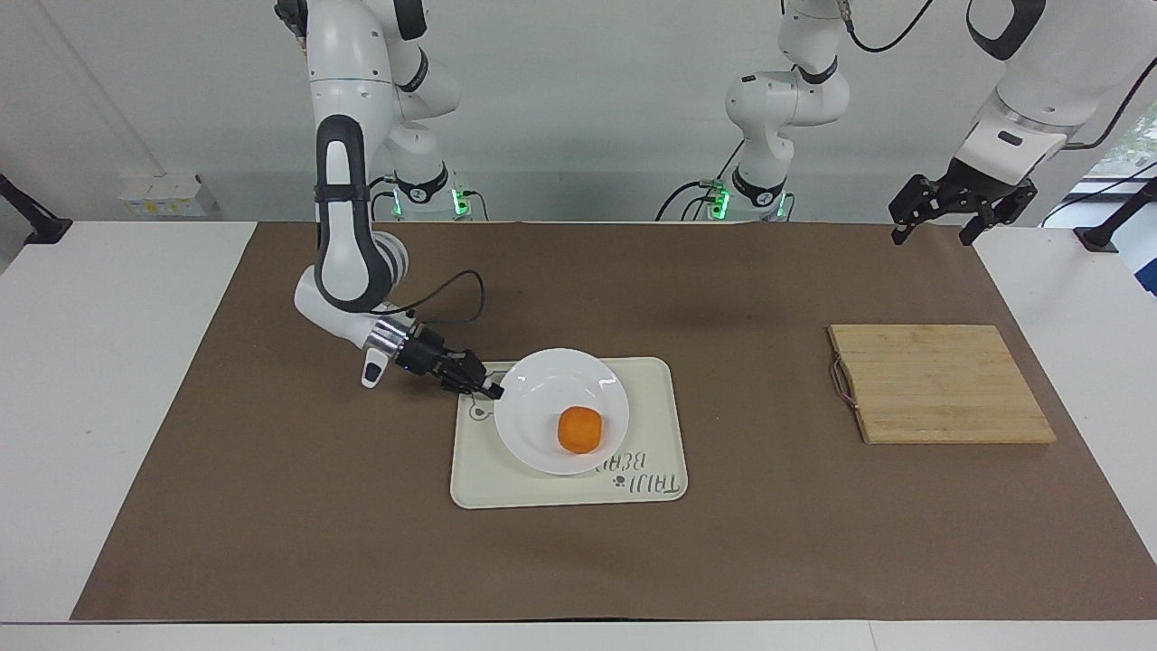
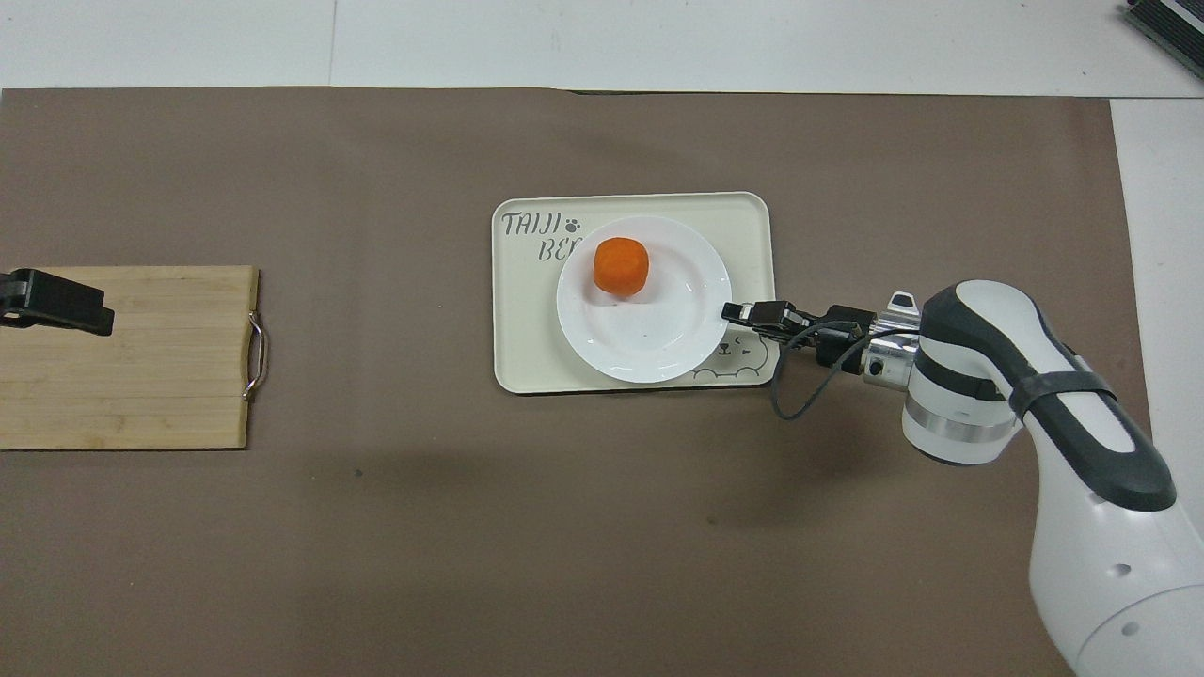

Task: Place orange and plate with both arms
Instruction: 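Push the white plate with the right gripper onto the bear tray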

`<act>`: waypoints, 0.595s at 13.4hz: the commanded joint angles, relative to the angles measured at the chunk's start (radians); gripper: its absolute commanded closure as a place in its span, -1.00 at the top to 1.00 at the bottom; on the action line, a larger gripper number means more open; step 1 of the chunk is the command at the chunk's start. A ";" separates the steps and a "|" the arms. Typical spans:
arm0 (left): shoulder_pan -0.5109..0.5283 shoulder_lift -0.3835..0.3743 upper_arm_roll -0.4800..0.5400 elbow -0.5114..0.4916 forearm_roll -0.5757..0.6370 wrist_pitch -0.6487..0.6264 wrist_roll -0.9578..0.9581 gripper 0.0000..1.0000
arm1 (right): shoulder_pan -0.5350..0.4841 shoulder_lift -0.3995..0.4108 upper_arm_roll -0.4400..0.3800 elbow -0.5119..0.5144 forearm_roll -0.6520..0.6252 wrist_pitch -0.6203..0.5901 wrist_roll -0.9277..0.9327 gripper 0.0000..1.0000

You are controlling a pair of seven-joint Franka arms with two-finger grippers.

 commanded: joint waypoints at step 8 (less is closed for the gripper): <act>0.011 0.002 -0.009 0.008 0.015 -0.015 0.004 1.00 | 0.017 -0.037 -0.003 -0.037 -0.043 0.003 -0.018 0.99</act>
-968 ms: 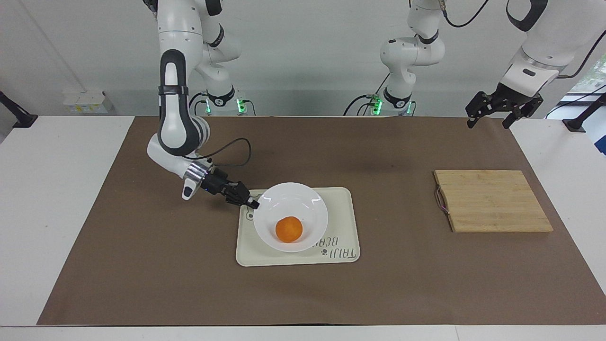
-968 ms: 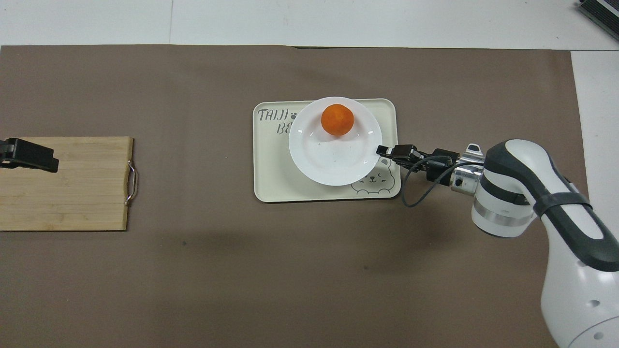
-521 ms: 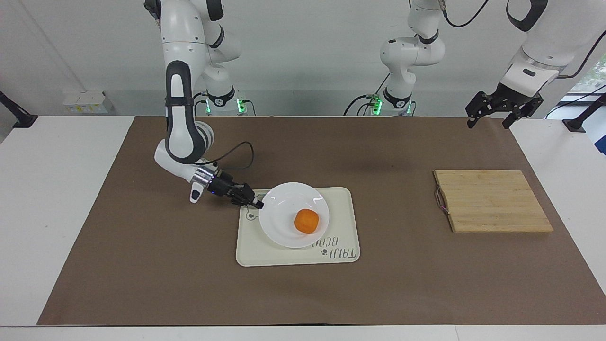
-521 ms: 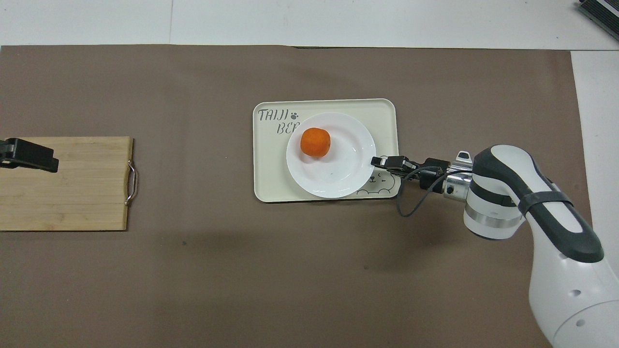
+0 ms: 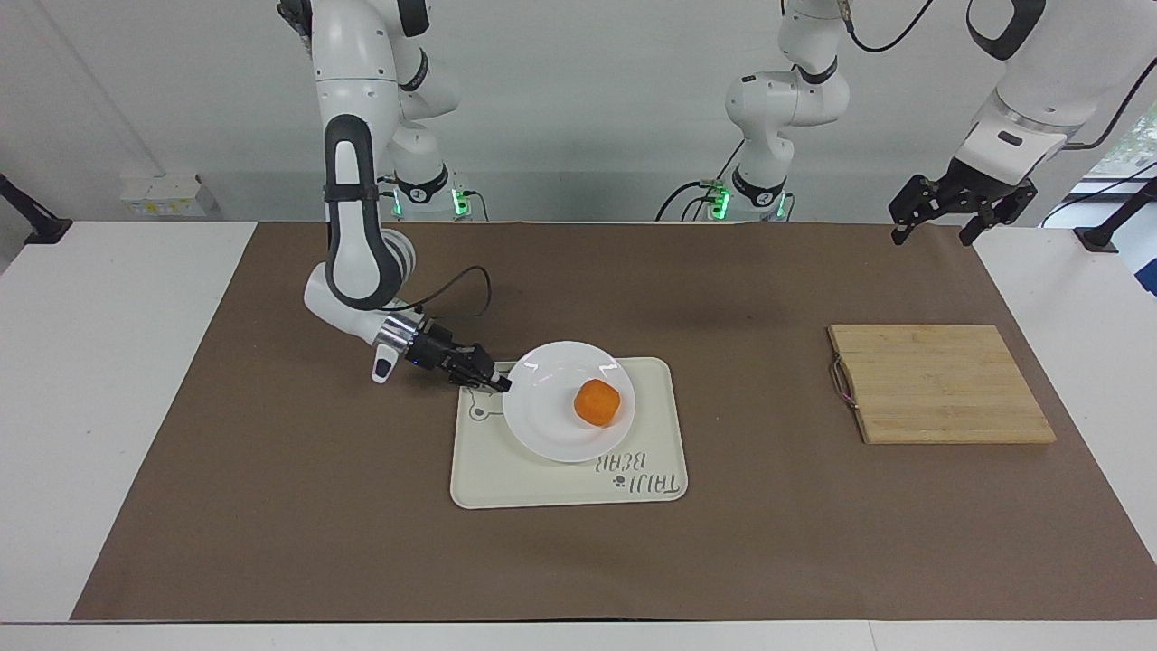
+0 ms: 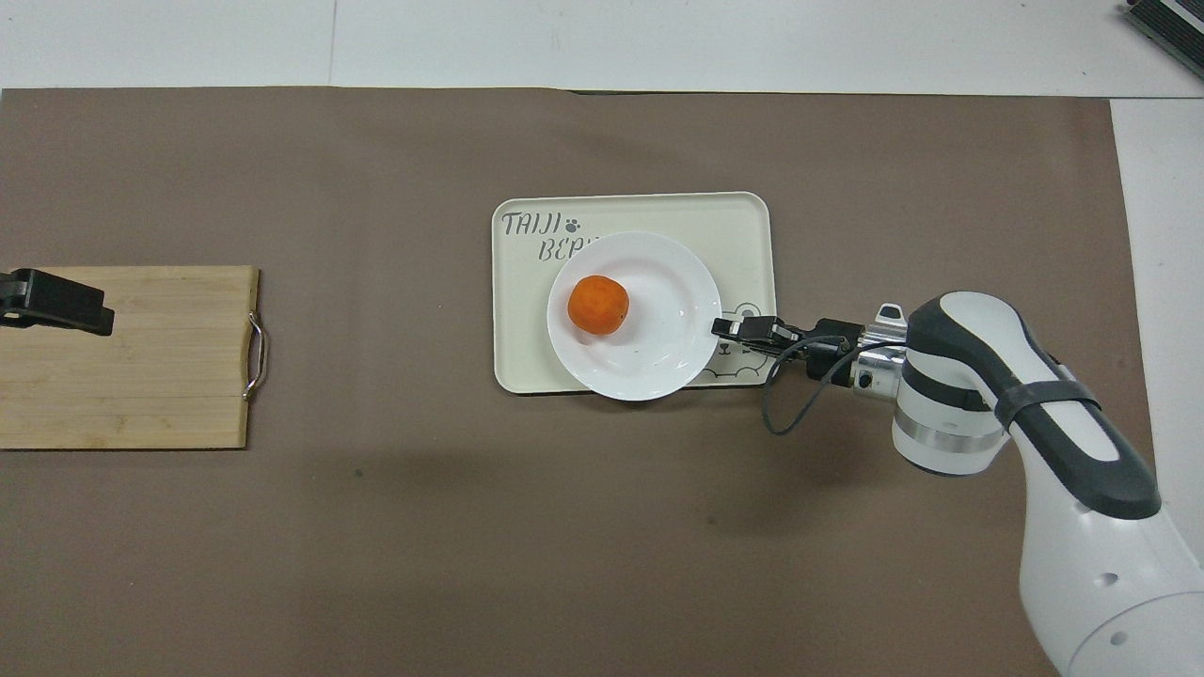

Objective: Place orange and plate with both arms

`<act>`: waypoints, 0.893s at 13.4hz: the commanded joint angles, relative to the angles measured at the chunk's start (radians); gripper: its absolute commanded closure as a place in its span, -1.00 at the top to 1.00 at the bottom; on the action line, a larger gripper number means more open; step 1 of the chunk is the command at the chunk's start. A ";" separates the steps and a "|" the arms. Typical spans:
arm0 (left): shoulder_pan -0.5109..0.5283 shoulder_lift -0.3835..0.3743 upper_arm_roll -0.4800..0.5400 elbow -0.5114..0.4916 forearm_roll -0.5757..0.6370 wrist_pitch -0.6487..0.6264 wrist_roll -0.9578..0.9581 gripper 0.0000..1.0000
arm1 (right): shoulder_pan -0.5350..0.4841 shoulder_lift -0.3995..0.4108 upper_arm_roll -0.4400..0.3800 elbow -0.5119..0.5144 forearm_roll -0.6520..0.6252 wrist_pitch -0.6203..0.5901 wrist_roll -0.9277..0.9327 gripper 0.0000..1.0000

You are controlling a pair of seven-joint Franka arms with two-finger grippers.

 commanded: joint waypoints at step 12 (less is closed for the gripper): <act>0.011 0.002 -0.009 0.008 0.015 -0.015 0.004 1.00 | -0.133 -0.238 -0.029 0.085 -0.897 -0.038 0.439 1.00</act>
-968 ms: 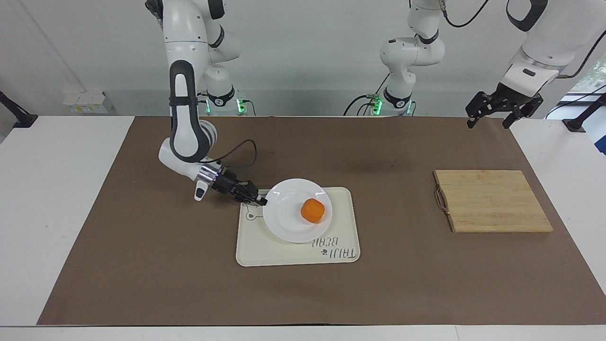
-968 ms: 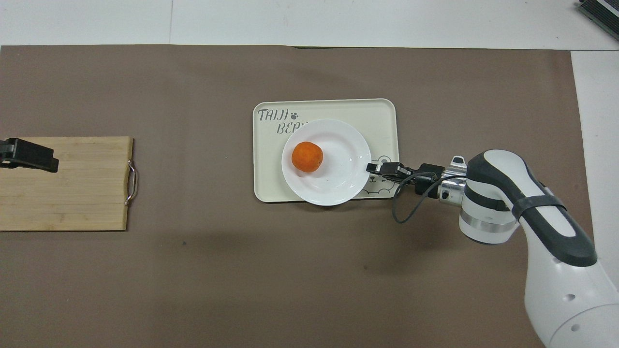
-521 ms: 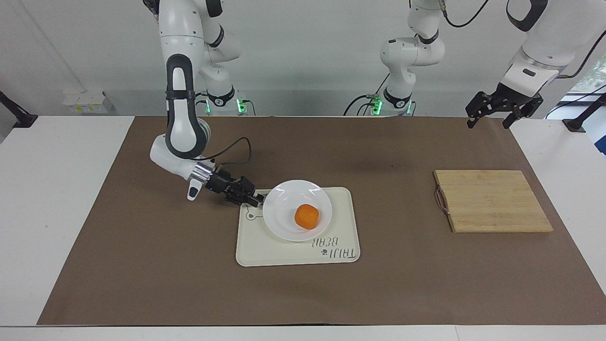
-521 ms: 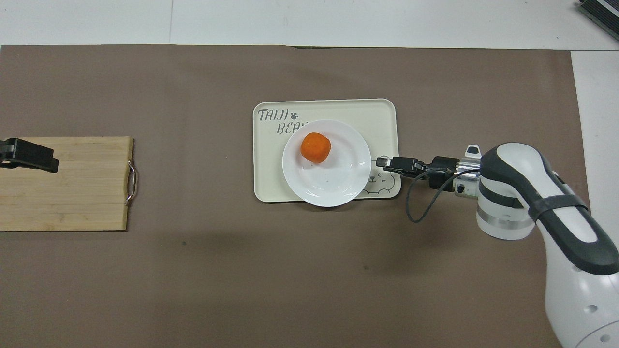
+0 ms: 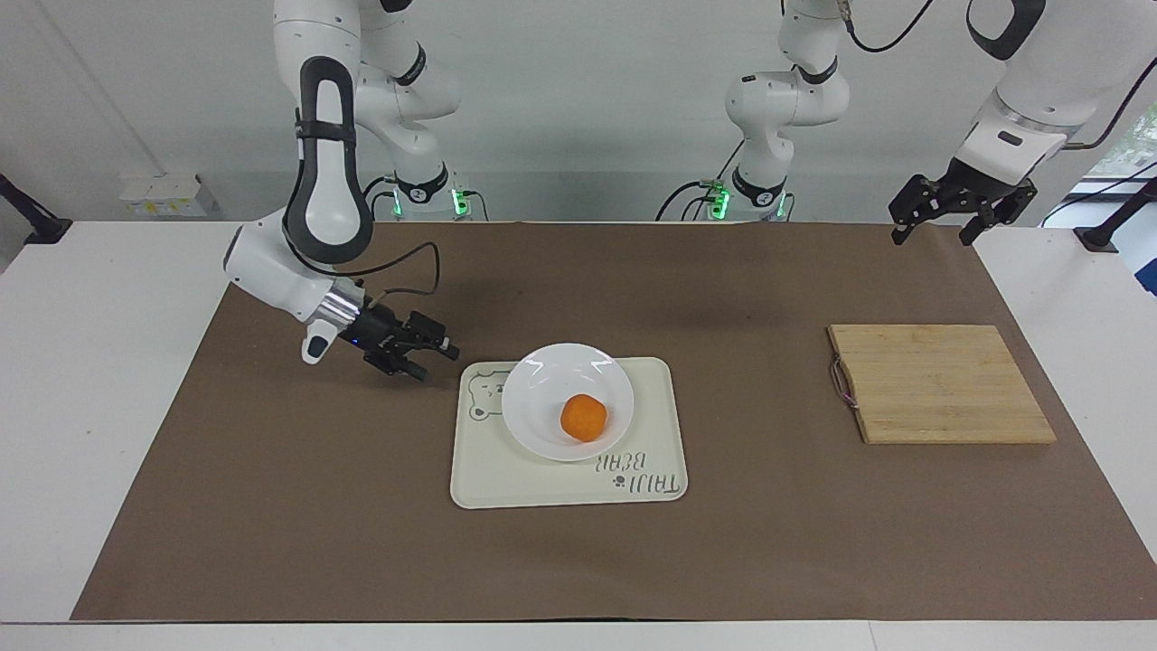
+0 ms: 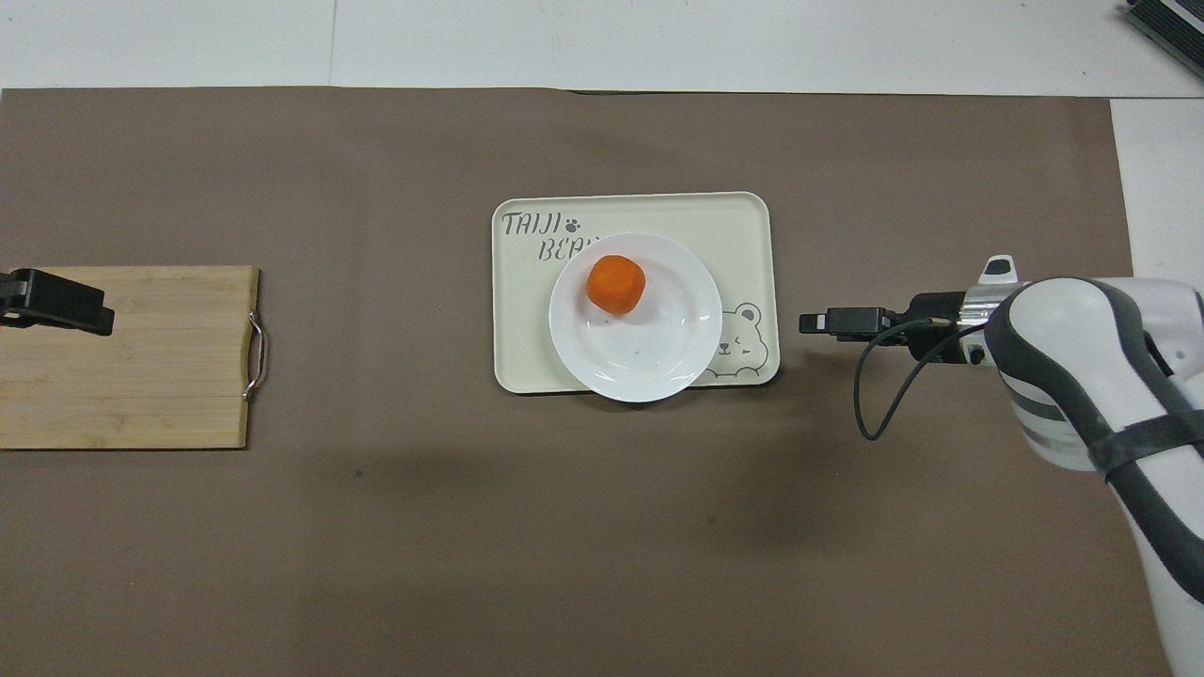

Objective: Place orange and plate with both arms

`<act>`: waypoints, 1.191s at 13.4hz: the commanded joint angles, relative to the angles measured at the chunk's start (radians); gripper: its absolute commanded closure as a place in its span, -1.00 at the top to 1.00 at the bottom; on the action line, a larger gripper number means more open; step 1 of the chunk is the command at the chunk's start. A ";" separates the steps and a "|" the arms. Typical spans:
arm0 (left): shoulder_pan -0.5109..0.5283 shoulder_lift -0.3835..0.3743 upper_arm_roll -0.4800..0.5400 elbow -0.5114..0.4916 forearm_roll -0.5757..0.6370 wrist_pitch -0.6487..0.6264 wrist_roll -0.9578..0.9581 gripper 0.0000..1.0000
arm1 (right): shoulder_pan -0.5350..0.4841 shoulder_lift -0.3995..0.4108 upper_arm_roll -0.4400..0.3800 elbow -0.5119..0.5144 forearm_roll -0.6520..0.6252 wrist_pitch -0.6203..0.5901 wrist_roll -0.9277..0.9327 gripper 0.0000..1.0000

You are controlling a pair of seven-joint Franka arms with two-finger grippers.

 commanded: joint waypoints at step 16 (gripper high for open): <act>0.011 0.002 -0.009 0.008 0.015 -0.015 0.004 1.00 | -0.015 -0.206 0.025 0.475 -0.810 -0.618 0.450 1.00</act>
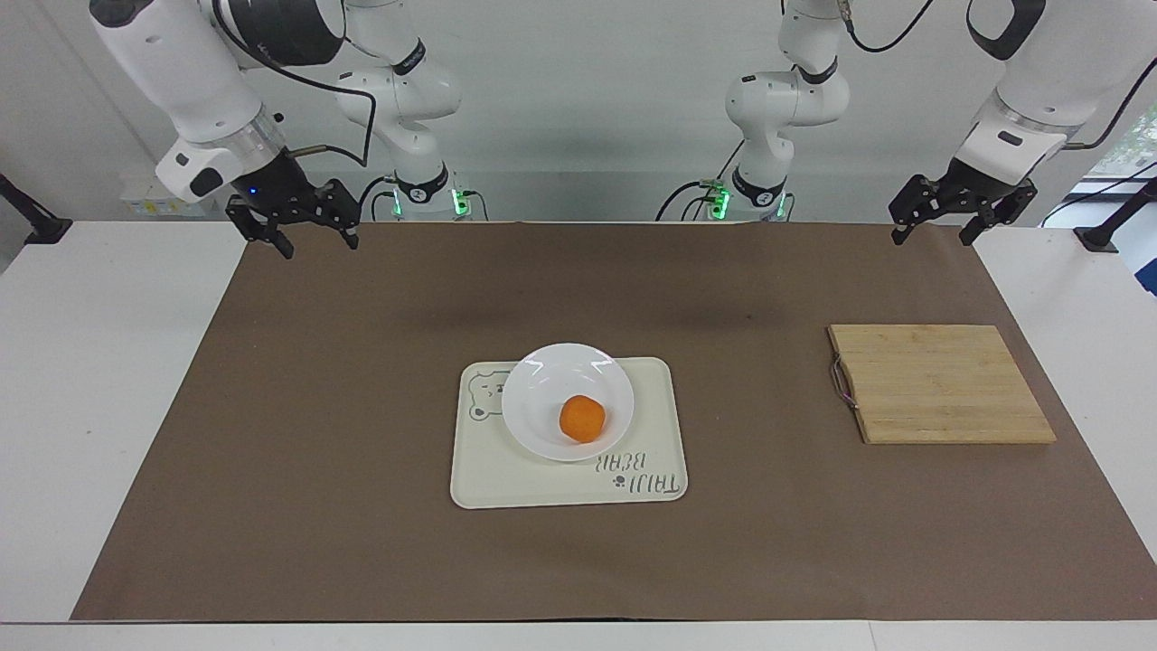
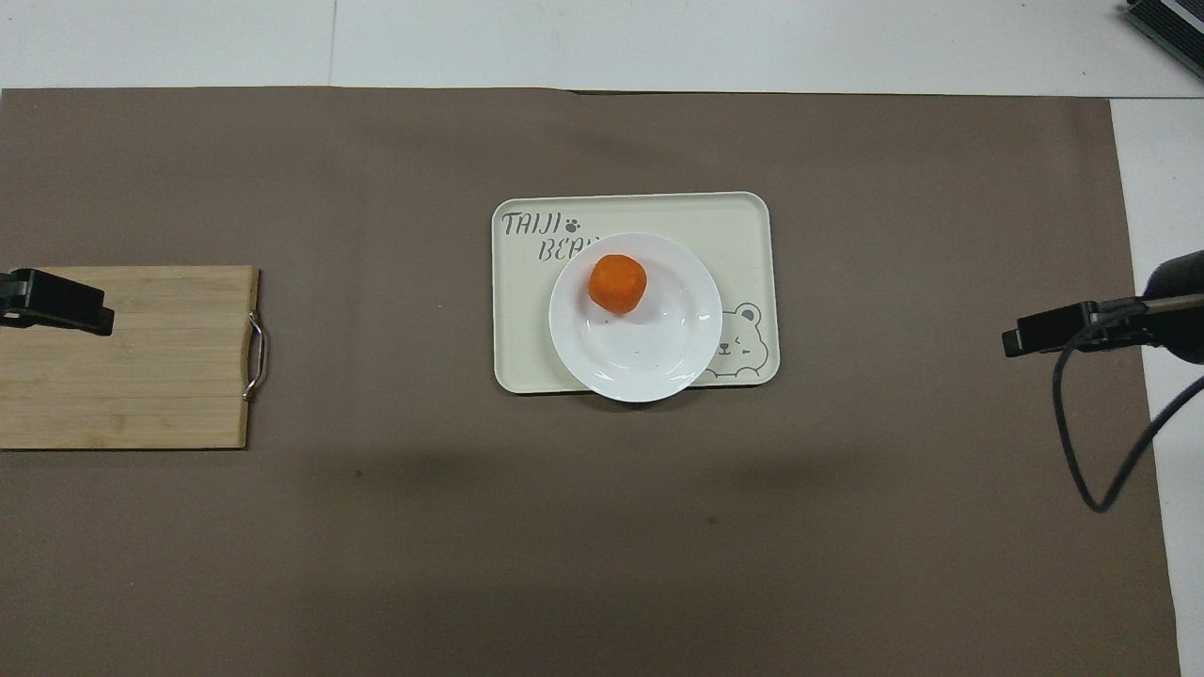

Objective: Place orange and plate with both arms

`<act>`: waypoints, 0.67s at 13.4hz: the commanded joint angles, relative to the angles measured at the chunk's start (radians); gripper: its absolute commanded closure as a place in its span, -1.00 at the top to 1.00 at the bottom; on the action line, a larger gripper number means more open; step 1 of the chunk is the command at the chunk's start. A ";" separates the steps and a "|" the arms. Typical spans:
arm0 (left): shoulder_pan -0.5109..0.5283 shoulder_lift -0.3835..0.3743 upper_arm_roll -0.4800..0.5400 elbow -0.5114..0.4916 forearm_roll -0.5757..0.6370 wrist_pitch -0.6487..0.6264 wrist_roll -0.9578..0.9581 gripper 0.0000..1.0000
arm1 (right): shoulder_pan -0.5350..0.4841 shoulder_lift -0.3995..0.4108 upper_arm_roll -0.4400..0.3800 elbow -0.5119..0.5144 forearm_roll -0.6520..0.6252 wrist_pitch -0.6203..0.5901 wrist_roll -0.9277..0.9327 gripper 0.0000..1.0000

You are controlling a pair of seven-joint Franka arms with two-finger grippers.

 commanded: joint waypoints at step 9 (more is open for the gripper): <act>0.011 0.002 -0.009 0.008 0.015 -0.015 0.004 1.00 | -0.003 -0.057 0.027 0.059 -0.133 -0.083 0.025 1.00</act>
